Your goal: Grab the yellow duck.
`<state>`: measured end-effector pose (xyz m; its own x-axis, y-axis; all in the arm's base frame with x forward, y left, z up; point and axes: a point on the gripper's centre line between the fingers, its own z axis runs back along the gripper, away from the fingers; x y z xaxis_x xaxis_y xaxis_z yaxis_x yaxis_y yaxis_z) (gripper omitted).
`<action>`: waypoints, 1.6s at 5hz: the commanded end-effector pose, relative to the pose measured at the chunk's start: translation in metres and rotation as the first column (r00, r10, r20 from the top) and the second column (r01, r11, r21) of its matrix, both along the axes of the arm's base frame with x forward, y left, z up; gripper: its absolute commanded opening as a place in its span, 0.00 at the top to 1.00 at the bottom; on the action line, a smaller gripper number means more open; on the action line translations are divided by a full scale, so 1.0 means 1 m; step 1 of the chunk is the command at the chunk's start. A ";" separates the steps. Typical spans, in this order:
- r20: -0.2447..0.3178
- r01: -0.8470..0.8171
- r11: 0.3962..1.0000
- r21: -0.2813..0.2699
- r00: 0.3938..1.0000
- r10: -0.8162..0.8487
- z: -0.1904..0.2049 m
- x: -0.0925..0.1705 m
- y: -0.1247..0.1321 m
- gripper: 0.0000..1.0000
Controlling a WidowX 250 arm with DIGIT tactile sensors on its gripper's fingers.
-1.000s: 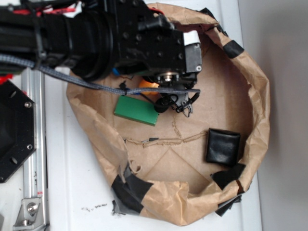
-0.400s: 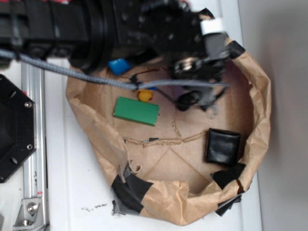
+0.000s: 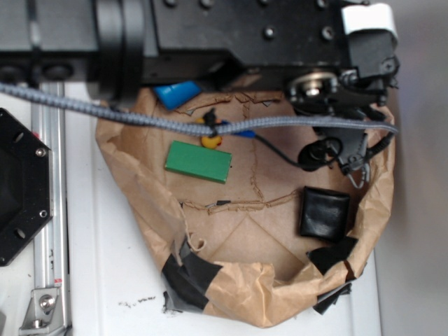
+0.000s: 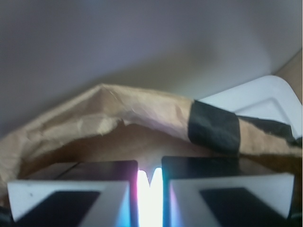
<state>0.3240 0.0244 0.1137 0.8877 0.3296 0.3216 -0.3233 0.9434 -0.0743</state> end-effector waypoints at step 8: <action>-0.245 -0.370 0.925 -0.084 0.908 0.341 -0.057 -0.069 0.015 0.00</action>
